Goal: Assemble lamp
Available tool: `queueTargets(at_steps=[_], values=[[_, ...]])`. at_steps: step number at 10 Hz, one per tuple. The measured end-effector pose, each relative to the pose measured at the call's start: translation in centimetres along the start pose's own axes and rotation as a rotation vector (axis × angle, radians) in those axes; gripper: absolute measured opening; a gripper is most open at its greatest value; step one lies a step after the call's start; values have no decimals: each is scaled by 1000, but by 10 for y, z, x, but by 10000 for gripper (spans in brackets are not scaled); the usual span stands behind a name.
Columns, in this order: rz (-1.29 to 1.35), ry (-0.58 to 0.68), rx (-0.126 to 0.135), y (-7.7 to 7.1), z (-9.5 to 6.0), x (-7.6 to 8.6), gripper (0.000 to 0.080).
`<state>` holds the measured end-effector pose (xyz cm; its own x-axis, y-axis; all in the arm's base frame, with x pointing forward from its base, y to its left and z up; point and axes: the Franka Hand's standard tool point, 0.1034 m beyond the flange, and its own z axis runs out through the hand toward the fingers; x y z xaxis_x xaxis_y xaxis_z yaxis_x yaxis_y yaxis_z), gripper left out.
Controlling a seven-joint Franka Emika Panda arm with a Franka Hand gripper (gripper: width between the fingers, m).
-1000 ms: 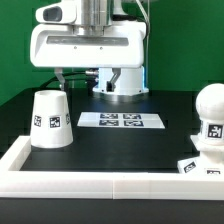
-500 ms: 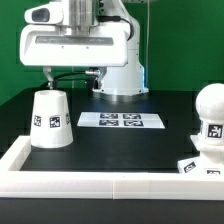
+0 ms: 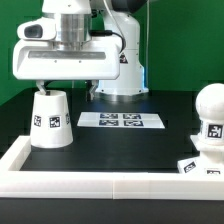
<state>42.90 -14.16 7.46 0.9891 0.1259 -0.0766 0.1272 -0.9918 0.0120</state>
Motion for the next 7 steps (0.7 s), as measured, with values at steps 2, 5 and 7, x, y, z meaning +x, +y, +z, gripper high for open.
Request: queueTargets(at_steps=[2,5,7], values=[[-2,-5,0,-1,1,2,651],[-3,-7,1,-1,2,1,257],[-3,-6,0,-1,1,2,65]])
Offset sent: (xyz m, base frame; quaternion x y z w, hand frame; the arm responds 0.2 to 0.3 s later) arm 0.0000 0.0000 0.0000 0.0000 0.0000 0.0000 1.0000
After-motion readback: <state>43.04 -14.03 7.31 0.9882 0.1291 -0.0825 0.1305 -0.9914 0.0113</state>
